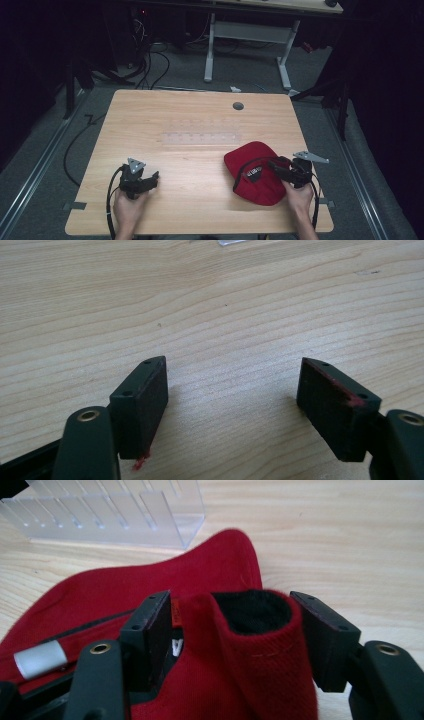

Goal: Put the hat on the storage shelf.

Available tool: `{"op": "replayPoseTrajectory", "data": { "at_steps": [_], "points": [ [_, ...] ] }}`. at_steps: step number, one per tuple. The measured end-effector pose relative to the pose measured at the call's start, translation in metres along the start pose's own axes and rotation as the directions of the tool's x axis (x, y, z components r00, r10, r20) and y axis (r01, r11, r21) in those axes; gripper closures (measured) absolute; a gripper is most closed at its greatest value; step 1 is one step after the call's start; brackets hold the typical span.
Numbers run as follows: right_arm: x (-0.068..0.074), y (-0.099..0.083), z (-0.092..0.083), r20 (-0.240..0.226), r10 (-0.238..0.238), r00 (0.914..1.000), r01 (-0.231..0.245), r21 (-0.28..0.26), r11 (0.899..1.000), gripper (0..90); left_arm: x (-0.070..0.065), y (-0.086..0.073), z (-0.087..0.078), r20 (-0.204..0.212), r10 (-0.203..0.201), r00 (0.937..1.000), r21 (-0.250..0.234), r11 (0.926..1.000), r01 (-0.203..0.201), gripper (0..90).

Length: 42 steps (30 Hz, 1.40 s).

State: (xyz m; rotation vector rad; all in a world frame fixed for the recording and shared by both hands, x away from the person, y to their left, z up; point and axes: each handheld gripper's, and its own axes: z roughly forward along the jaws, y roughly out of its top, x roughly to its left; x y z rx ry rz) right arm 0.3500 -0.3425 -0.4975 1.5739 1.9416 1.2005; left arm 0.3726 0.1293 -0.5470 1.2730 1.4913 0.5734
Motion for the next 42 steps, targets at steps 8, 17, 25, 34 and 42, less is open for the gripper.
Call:
{"op": "replayPoseTrajectory", "data": {
  "at_steps": [8, 17, 25, 34, 42],
  "points": [
    [-0.007, -0.007, 0.009, -0.043, 0.027, 0.9987, -0.026, 0.019, 0.999, 46.0, 0.0, 0.0, 0.0, -0.002, 0.0, 1.0, -0.001, 1.0, 0.0, 29.0],
    [-0.011, -0.006, 0.01, -0.064, 0.031, 0.9975, -0.03, 0.022, 0.999, 61.3, 0.0, 0.0, 0.0, -0.002, 0.0, 1.0, -0.001, 1.0, 0.0, 29.0],
    [-0.01, -0.007, 0.008, -0.082, -0.006, 0.9966, 0.008, 0.027, 1.0, 75.4, 0.0, 0.0, 0.0, -0.002, 0.0, 1.0, -0.001, 1.0, 0.0, 29.0],
    [-0.001, -0.005, 0.001, -0.114, -0.084, 0.99, 0.084, 0.0, 0.996, 81.9, -0.001, 0.0, 0.0, 0.009, 0.0, 1.0, 0.003, 1.0, -0.001, 29.8],
    [0.008, 0.003, -0.012, -0.122, -0.107, 0.9868, 0.106, -0.017, 0.994, 83.0, -0.001, -0.001, 0.0, 0.016, 0.006, 0.9999, 0.006, 1.0, -0.006, 29.5]
  ]
}}
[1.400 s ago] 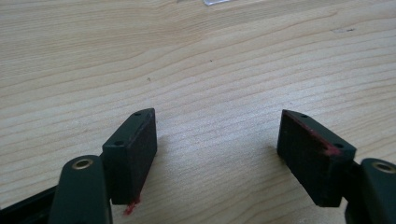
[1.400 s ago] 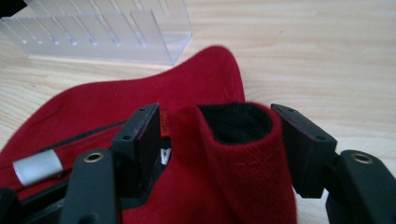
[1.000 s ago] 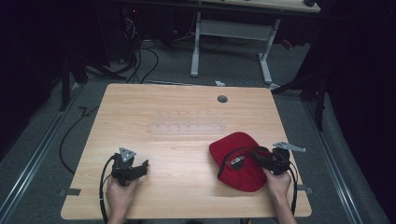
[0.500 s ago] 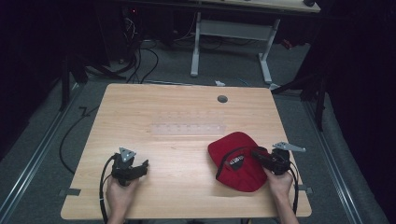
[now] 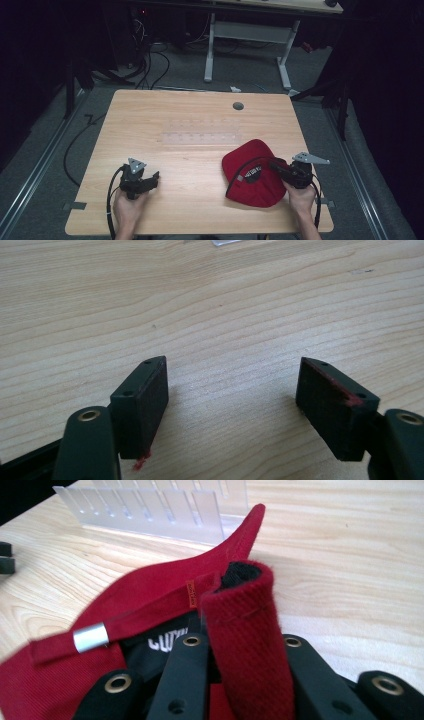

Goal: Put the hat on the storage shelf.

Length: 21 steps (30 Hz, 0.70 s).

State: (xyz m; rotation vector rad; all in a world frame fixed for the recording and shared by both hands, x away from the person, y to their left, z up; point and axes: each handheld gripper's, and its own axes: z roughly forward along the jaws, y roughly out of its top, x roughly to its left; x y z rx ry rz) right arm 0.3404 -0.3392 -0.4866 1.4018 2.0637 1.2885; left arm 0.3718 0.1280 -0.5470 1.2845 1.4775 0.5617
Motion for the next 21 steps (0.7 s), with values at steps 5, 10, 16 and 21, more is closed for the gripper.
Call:
{"op": "replayPoseTrajectory", "data": {
  "at_steps": [5, 10, 16, 21],
  "points": [
    [0.006, 0.009, -0.003, -0.021, -0.012, 0.9997, 0.012, -0.011, 1.0, 83.2, 0.0, 0.0, 0.0, 0.001, 0.001, 1.0, 0.001, 1.0, -0.001, 29.1],
    [0.013, 0.015, -0.006, -0.03, -0.029, 0.9991, 0.028, -0.015, 0.999, 83.3, -0.002, -0.002, -0.002, 0.024, 0.011, 0.9997, 0.007, 0.9999, -0.011, 31.6],
    [0.022, 0.023, -0.011, -0.054, -0.063, 0.9966, 0.061, -0.033, 0.998, 83.3, -0.008, -0.005, -0.005, 0.05, 0.055, 0.9972, 0.015, 0.9983, -0.056, 31.4],
    [0.029, 0.031, -0.011, -0.077, -0.068, 0.9948, 0.065, -0.039, 0.997, 83.3, -0.021, -0.008, -0.006, 0.113, 0.074, 0.9909, 0.043, 0.996, -0.079, 31.2]
  ]
}}
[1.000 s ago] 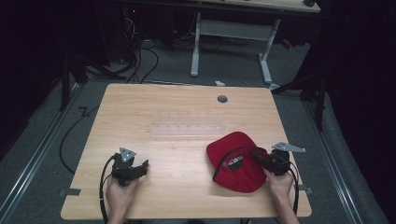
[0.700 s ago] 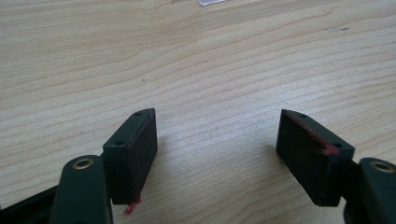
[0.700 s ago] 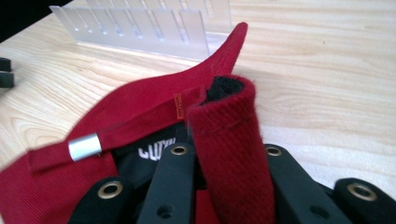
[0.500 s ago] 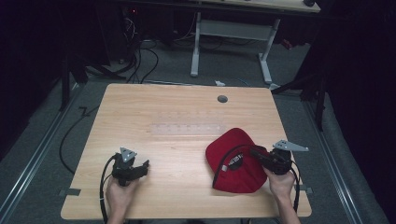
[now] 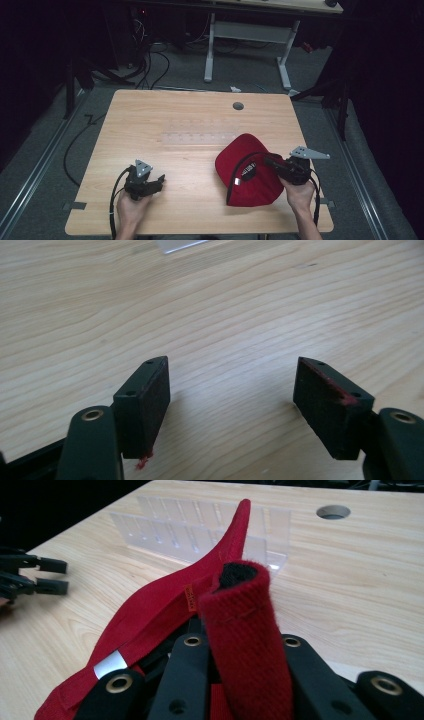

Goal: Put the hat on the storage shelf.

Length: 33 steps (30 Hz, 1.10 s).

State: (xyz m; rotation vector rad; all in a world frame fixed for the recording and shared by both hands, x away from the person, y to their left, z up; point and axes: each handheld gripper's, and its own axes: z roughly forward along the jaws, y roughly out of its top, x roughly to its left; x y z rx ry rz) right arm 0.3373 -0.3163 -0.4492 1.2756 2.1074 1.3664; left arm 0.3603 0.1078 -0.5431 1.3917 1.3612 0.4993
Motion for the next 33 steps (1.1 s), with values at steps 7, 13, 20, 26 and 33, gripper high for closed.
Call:
{"op": "replayPoseTrajectory", "data": {
  "at_steps": [7, 13, 20, 26, 33],
  "points": [
    [0.01, 0.011, 0.004, -0.032, 0.004, 0.9995, -0.004, 0.003, 1.0, 83.3, -0.029, 0.007, -0.003, 0.104, 0.037, 0.9939, 0.012, 0.9992, -0.038, 29.9],
    [0.017, 0.02, 0.01, -0.056, 0.0, 0.9984, 0.001, 0.011, 1.0, 83.3, -0.052, 0.009, -0.006, 0.172, 0.073, 0.9824, 0.004, 0.9972, -0.075, 28.4],
    [0.024, 0.028, 0.016, -0.069, 0.003, 0.9976, -0.002, 0.025, 1.0, 83.3, -0.074, 0.009, -0.003, 0.233, 0.105, 0.9668, 0.014, 0.9937, -0.111, 26.6],
    [0.027, 0.033, 0.02, -0.083, 0.01, 0.9965, -0.008, 0.026, 1.0, 83.3, -0.086, 0.005, 0.0, 0.262, 0.124, 0.957, 0.02, 0.9908, -0.134, 25.3],
    [0.037, 0.043, 0.027, -0.11, 0.007, 0.9939, -0.004, 0.022, 1.0, 83.2, -0.096, -0.001, 0.004, 0.276, 0.147, 0.9498, 0.024, 0.9868, -0.16, 24.3]
  ]
}}
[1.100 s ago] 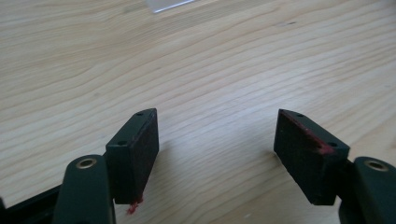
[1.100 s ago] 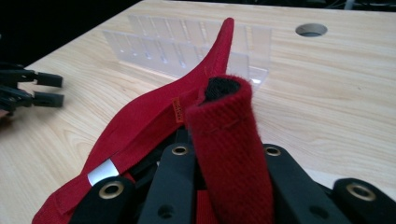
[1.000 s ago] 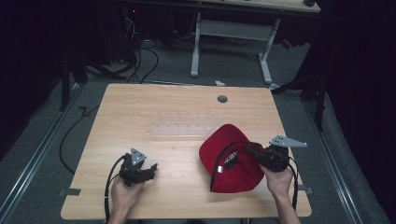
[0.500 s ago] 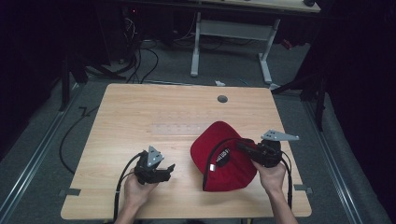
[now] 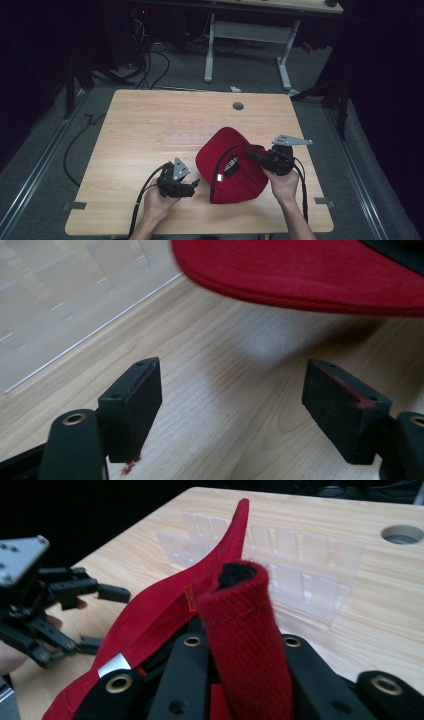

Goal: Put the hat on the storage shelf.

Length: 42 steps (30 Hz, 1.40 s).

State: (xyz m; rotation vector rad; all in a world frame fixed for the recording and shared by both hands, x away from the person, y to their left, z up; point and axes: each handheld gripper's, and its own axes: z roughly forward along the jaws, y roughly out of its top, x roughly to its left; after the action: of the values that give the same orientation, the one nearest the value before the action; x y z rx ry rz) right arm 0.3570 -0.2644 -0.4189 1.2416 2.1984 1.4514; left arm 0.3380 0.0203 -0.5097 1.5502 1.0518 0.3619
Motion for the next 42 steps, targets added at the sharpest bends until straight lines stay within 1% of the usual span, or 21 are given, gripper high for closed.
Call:
{"op": "replayPoseTrajectory", "data": {
  "at_steps": [4, 9, 13, 15, 16, 18, 20, 23, 27, 31, 36, 37, 38, 40, 42],
  "points": [
    [0.005, 0.006, 0.007, -0.021, -0.001, 0.9998, 0.001, 0.0, 1.0, 83.2, -0.003, 0.0, 0.001, 0.007, 0.003, 1.0, -0.001, 1.0, -0.003, 24.0],
    [0.011, 0.011, 0.017, -0.03, -0.004, 0.9995, 0.004, 0.008, 1.0, 83.1, -0.004, -0.002, 0.003, 0.01, 0.006, 0.9999, 0.001, 1.0, -0.006, 23.7],
    [0.013, 0.011, 0.023, -0.029, -0.003, 0.9996, 0.004, 0.023, 1.0, 83.1, -0.006, 0.0, 0.001, 0.013, 0.002, 0.9999, -0.027, 0.9996, -0.001, 23.7],
    [0.015, 0.01, 0.025, -0.01, -0.019, 0.9998, 0.019, 0.041, 0.999, 83.1, -0.006, 0.001, -0.001, 0.004, 0.016, 0.9999, -0.038, 0.9991, -0.016, 23.8],
    [0.015, 0.01, 0.025, -0.003, -0.026, 0.9997, 0.026, 0.047, 0.999, 83.1, -0.006, 0.002, -0.002, 0.002, 0.015, 0.9999, -0.044, 0.9989, -0.015, 23.8],
    [0.016, 0.009, 0.025, 0.001, -0.027, 0.9996, 0.027, 0.055, 0.998, 83.0, -0.006, 0.002, -0.004, -0.001, 0.022, 0.9998, -0.051, 0.9984, -0.022, 23.5],
    [0.018, 0.01, 0.024, 0.018, -0.039, 0.9991, 0.038, 0.067, 0.997, 83.0, -0.006, 0.003, -0.005, -0.004, 0.025, 0.9997, -0.063, 0.9977, -0.026, 23.6],
    [0.018, 0.009, 0.024, 0.034, -0.05, 0.9982, 0.046, 0.087, 0.995, 82.9, -0.006, 0.004, -0.007, -0.011, 0.044, 0.999, -0.076, 0.9962, -0.045, 23.7],
    [0.02, 0.008, 0.026, 0.046, -0.059, 0.9972, 0.054, 0.114, 0.992, 82.9, -0.006, 0.002, -0.008, -0.022, 0.077, 0.9968, -0.07, 0.9945, -0.079, 23.9],
    [0.021, 0.007, 0.029, 0.044, -0.058, 0.9974, 0.052, 0.123, 0.991, 82.8, -0.006, 0.001, -0.01, -0.024, 0.1, 0.9947, -0.075, 0.992, -0.102, 24.3],
    [0.021, 0.007, 0.03, 0.036, -0.051, 0.9981, 0.046, 0.13, 0.99, 82.8, -0.009, 0.003, -0.013, -0.024, 0.134, 0.9907, -0.086, 0.9871, -0.135, 25.4],
    [0.021, 0.007, 0.03, 0.029, -0.046, 0.9985, 0.042, 0.133, 0.99, 82.7, -0.01, 0.004, -0.014, -0.014, 0.128, 0.9917, -0.096, 0.987, -0.128, 25.5],
    [0.021, 0.007, 0.031, 0.023, -0.041, 0.9989, 0.037, 0.136, 0.99, 82.7, -0.011, 0.006, -0.014, -0.014, 0.131, 0.9912, -0.103, 0.9858, -0.132, 25.2],
    [0.022, 0.006, 0.032, 0.03, -0.041, 0.9987, 0.036, 0.144, 0.989, 82.7, -0.012, 0.008, -0.015, -0.015, 0.142, 0.9897, -0.107, 0.9839, -0.143, 25.2],
    [0.022, 0.006, 0.034, 0.028, -0.031, 0.9991, 0.027, 0.154, 0.988, 82.7, -0.012, 0.011, -0.015, -0.014, 0.142, 0.9898, -0.111, 0.9836, -0.143, 25.0]
  ]
}}
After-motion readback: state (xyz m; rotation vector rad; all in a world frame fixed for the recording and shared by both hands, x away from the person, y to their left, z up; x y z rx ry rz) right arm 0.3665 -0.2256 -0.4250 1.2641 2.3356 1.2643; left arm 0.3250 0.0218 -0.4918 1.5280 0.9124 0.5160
